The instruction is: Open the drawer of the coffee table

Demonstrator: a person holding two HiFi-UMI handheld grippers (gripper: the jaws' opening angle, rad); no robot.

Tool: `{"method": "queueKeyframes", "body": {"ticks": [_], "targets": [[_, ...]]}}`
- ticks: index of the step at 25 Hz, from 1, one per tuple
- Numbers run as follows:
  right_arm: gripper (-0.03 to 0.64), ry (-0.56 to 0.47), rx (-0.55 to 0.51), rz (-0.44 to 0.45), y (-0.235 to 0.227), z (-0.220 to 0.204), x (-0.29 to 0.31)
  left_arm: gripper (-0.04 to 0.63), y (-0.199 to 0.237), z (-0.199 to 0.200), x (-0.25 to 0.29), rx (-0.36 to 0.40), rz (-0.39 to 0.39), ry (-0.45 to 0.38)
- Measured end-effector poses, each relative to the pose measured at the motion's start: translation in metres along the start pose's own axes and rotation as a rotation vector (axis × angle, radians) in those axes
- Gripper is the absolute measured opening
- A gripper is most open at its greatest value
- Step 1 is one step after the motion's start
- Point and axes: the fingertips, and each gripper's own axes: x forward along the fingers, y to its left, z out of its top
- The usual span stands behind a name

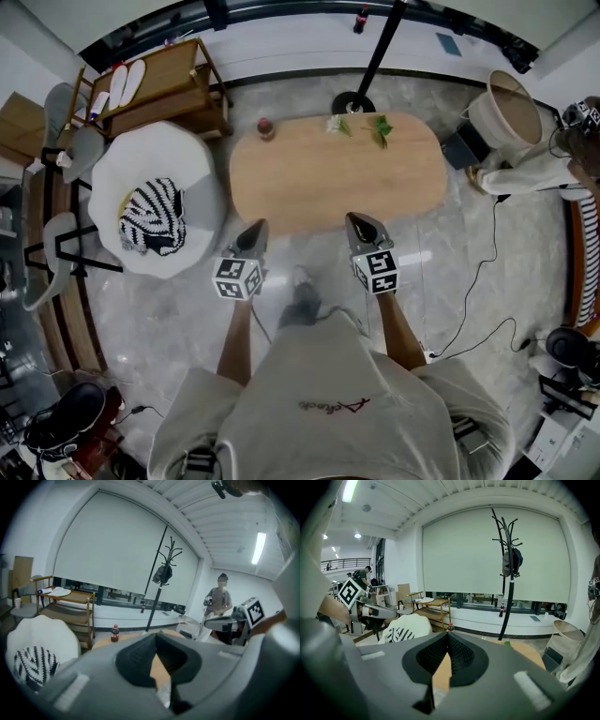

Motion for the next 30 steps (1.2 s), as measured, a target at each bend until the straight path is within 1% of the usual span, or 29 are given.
{"method": "queueKeyframes", "body": {"ticks": [6, 14, 20, 25, 28, 30], "targets": [[0.005, 0.015, 0.028, 0.010, -0.007, -0.031, 0.004, 0.000, -0.006, -0.038, 0.010, -0.021, 0.007, 0.045], [0.005, 0.067, 0.062, 0.040, -0.007, -0.104, -0.025, 0.000, -0.039, -0.091, 0.005, -0.020, 0.028, 0.073], [0.005, 0.088, 0.064, 0.069, 0.001, -0.167, -0.045, 0.000, -0.058, -0.154, -0.011, -0.014, 0.066, 0.088], [0.005, 0.121, 0.071, 0.086, 0.017, -0.217, -0.058, 0.000, -0.070, -0.207, -0.025, -0.038, 0.080, 0.107], [0.005, 0.142, 0.070, 0.101, 0.018, -0.242, -0.054, 0.000, -0.069, -0.229, -0.020, -0.049, 0.090, 0.114], [0.005, 0.145, 0.073, 0.108, 0.018, -0.255, -0.042, 0.000, -0.059, -0.240, -0.014, -0.039, 0.097, 0.116]]}}
